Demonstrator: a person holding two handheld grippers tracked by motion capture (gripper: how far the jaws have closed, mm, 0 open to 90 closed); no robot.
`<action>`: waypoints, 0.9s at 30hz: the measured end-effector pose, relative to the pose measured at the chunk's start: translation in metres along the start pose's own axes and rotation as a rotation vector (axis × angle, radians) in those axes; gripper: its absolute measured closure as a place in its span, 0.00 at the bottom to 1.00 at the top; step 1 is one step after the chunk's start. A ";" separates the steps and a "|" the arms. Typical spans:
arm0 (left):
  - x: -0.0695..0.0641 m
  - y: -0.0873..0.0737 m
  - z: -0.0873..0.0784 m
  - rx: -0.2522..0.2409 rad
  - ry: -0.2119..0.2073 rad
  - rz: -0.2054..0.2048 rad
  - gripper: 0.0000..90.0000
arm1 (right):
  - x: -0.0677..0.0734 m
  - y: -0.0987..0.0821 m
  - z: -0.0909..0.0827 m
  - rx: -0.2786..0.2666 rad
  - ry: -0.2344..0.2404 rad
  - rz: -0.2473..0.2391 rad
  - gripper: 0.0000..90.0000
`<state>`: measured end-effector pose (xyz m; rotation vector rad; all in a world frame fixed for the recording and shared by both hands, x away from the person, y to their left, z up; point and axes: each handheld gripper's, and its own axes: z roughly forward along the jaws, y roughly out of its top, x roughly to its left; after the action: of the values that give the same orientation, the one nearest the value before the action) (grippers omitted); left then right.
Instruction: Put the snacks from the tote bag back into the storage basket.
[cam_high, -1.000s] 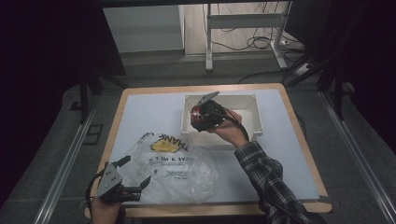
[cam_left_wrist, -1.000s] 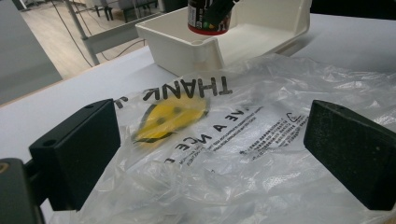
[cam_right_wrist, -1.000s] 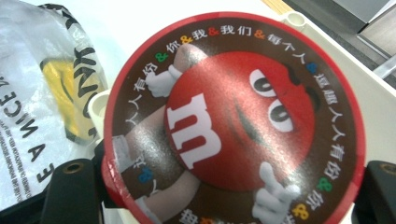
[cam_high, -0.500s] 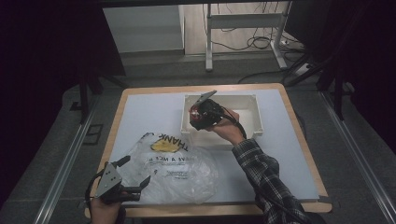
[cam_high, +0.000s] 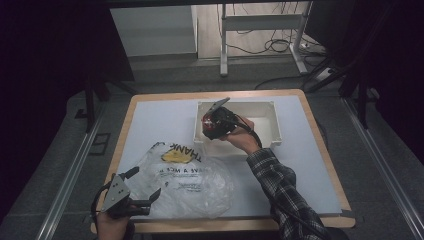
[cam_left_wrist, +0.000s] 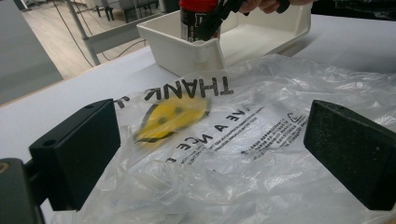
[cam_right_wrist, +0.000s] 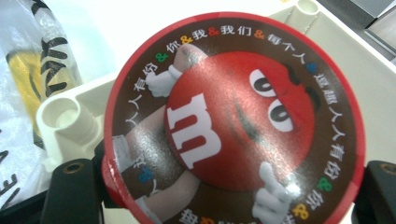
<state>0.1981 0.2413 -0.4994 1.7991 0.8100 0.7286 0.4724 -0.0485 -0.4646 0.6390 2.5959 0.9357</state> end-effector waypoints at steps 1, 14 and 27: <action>0.000 0.000 0.000 0.000 0.000 0.000 0.04 | 0.000 0.000 0.000 0.000 0.000 0.000 0.29; 0.000 0.000 0.000 0.002 0.000 0.003 0.04 | -0.002 -0.004 0.011 0.018 0.013 -0.008 0.29; 0.001 0.000 0.000 0.002 0.000 0.003 0.04 | 0.000 -0.009 0.022 0.040 0.025 -0.020 0.29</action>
<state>0.1980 0.2420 -0.4993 1.8023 0.8083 0.7298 0.4793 -0.0430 -0.4865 0.6143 2.6444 0.8934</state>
